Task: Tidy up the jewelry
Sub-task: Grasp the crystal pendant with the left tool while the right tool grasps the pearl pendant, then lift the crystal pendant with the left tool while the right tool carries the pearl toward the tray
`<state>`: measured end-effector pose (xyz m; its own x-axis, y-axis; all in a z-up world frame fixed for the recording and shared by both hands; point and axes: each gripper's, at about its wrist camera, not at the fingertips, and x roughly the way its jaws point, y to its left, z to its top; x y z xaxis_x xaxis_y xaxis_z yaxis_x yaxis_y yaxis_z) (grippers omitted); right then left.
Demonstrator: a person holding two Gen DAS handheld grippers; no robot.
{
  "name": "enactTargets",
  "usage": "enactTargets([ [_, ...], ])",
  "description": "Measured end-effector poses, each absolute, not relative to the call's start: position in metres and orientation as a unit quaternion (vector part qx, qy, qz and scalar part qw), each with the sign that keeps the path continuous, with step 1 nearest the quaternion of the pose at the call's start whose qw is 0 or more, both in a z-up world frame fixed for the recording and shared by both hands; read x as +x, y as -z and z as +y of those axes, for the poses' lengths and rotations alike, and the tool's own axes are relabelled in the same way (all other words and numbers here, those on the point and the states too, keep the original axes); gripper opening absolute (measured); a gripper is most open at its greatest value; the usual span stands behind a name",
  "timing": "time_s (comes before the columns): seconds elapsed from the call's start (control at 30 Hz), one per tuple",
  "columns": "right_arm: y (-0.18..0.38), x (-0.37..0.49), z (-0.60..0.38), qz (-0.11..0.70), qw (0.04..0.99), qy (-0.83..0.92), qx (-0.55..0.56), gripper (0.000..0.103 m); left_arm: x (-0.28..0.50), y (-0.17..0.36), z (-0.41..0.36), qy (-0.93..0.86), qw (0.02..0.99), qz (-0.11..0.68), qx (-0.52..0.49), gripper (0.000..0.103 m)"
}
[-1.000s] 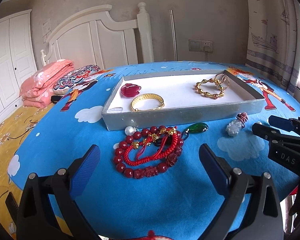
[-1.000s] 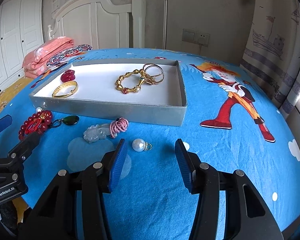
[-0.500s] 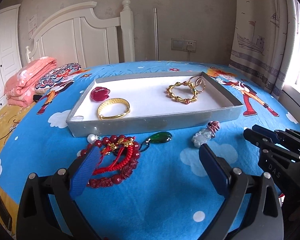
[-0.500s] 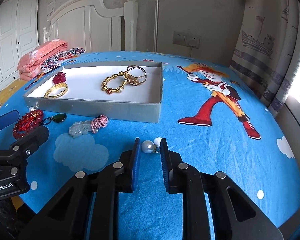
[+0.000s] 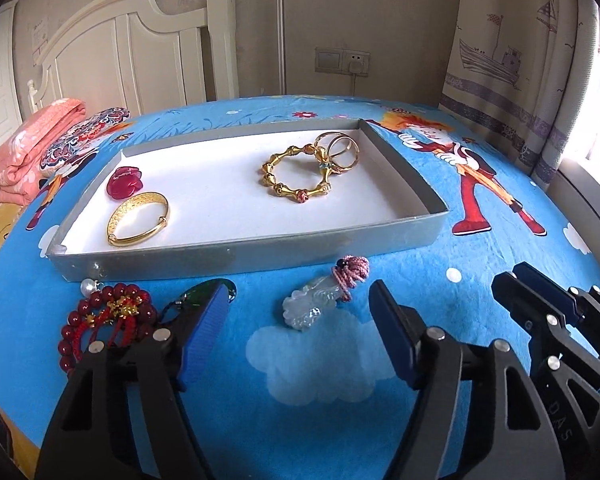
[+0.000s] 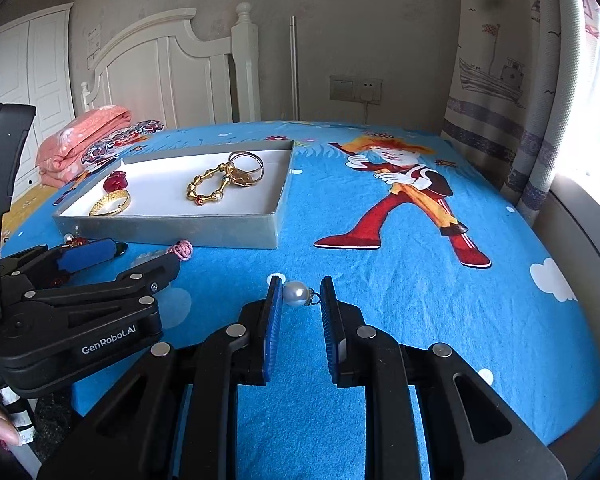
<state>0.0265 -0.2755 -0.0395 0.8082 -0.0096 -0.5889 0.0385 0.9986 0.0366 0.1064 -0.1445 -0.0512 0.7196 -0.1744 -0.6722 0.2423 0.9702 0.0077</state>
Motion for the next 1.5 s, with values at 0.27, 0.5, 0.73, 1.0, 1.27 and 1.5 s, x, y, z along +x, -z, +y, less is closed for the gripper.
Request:
enactTargets([
  [0.27, 0.043, 0.023, -0.283, 0.306, 0.951, 0.010, 0.038, 0.019, 0.103, 0.055, -0.158, 0.139, 0.918, 0.365, 0.066, 0.027],
  [0.5, 0.044, 0.023, -0.282, 0.307, 0.951, 0.010, 0.038, 0.019, 0.091, 0.055, -0.163, 0.170, 0.914, 0.362, 0.065, 0.021],
  [0.73, 0.046, 0.024, -0.280, 0.310, 0.950, 0.007, 0.038, 0.019, 0.096, 0.057, -0.166, 0.156, 0.919, 0.356, 0.068, 0.044],
  [1.0, 0.045, 0.020, -0.271, 0.311, 0.950, 0.003, 0.031, 0.019, 0.090, 0.055, -0.160, 0.171, 0.920, 0.348, 0.062, 0.020],
  [1.27, 0.037, 0.015, -0.236, 0.305, 0.952, -0.027, 0.009, 0.019, 0.073, 0.048, -0.115, 0.149, 0.930, 0.333, 0.038, 0.020],
  [1.5, 0.034, 0.017, -0.200, 0.303, 0.951, -0.055, -0.010, 0.019, 0.064, 0.040, -0.073, 0.113, 0.940, 0.319, 0.030, 0.020],
])
